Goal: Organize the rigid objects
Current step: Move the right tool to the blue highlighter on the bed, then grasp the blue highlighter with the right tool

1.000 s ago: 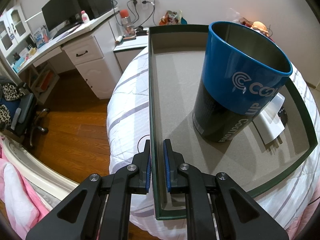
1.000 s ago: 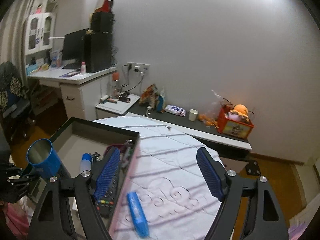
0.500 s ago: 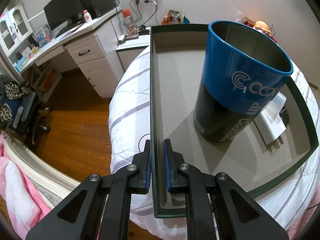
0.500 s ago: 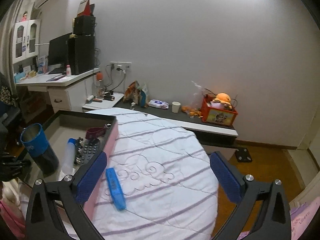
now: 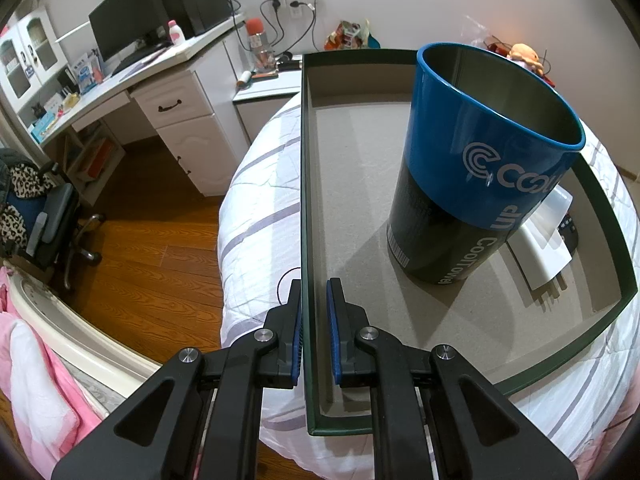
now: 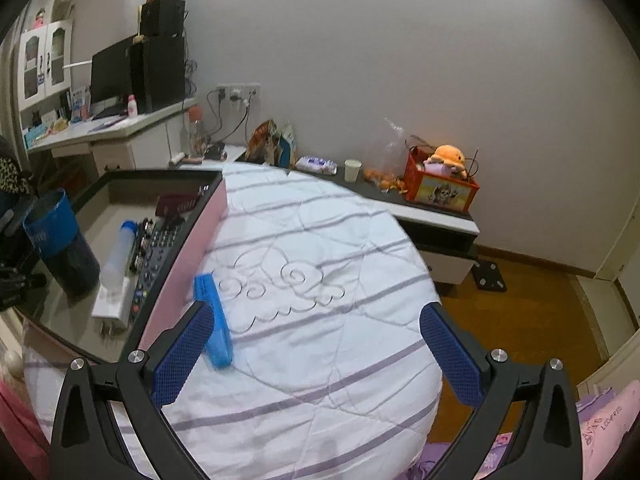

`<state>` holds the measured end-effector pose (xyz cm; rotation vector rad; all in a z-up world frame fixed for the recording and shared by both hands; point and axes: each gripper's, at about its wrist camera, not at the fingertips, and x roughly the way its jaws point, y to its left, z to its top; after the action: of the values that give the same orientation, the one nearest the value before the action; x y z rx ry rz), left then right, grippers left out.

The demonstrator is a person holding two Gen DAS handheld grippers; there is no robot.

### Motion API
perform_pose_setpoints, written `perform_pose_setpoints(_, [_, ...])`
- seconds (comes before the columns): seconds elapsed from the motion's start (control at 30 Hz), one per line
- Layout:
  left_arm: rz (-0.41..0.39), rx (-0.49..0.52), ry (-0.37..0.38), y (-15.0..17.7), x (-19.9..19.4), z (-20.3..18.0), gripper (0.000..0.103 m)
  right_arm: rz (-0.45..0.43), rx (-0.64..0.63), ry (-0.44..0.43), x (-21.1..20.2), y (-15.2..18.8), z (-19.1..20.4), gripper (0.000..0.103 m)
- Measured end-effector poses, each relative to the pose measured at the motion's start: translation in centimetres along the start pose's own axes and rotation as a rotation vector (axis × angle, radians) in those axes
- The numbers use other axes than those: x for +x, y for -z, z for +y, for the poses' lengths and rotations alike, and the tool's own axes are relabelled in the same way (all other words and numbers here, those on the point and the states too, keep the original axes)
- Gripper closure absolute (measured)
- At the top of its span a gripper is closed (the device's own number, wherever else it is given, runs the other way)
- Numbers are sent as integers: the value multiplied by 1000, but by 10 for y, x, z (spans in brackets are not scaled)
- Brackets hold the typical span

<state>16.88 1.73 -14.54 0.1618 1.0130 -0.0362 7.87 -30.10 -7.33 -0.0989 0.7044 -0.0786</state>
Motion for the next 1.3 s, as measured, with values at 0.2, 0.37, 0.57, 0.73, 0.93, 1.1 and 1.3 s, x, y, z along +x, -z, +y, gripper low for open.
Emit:
perform_pose_setpoints(0.2, [0, 0, -1, 0, 0, 0, 94, 47, -74, -48, 16, 10, 16, 0])
perform_pose_setpoints(0.37, [1, 2, -3, 0, -1, 0, 94, 89, -143, -97, 34, 18, 34, 0])
perform_pose_setpoints(0.57, [1, 8, -9, 0, -1, 0, 94, 150, -190, -157, 61, 25, 46, 0])
perform_pose_setpoints(0.73, [0, 9, -10, 0, -1, -1, 94, 182, -172, -245, 74, 27, 41, 11])
perform_pose_setpoints(0.93, [-3, 12, -13, 0, -2, -2, 94, 189, -171, -302, 76, 26, 40, 50])
perform_pose_setpoints(1.1, [-2, 13, -14, 0, -2, -2, 94, 213, -144, -322, 68, 28, 36, 78])
perform_pose_setpoints(1.3, [-2, 12, -13, 0, -2, -2, 94, 229, -114, -268, 45, 35, 26, 78])
